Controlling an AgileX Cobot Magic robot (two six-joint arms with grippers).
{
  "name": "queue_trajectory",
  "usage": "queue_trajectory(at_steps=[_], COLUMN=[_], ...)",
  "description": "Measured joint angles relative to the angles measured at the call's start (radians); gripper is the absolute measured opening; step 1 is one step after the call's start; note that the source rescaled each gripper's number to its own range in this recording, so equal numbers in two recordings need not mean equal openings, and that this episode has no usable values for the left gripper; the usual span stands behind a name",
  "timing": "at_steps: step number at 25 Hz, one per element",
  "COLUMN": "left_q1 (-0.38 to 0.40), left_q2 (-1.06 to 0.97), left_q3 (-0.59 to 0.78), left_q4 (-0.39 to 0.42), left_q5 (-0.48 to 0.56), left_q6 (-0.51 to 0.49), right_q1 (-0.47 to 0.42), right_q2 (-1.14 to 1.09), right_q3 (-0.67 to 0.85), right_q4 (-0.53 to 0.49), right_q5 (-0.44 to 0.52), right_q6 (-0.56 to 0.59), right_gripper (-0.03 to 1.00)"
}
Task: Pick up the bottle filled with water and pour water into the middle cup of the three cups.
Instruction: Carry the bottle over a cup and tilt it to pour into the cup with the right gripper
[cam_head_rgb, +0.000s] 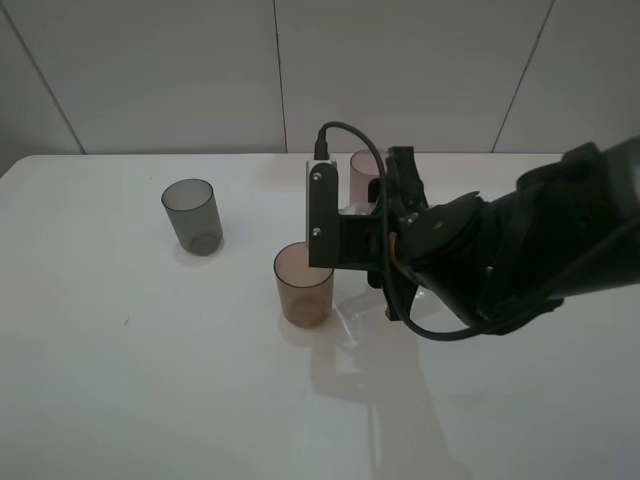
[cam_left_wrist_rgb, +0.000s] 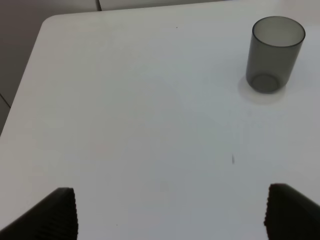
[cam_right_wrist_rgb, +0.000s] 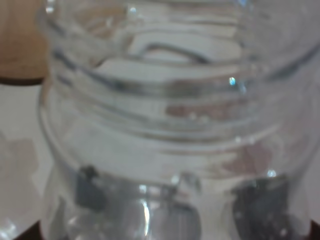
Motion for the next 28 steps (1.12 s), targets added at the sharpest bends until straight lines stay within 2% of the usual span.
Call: queue_trajectory(at_steps=[9,22,28], left_q1=[0.000,0.000,0.000], left_q2=[0.000,0.000,0.000], left_q3=[0.000,0.000,0.000], left_q4=[0.000,0.000,0.000], left_q5=[0.000,0.000,0.000], left_q6=[0.000,0.000,0.000], right_q1=[0.000,0.001,0.040], right_q2=[0.039,0.051,0.051], right_q3=[0.000,-0.010,-0.056], right_q4=[-0.015,-0.014,-0.015], right_q5=[0.069,0.119,0.155], right_q6=[0.000,-0.006,-0.015], right_gripper=[0.03,0.03,0.03])
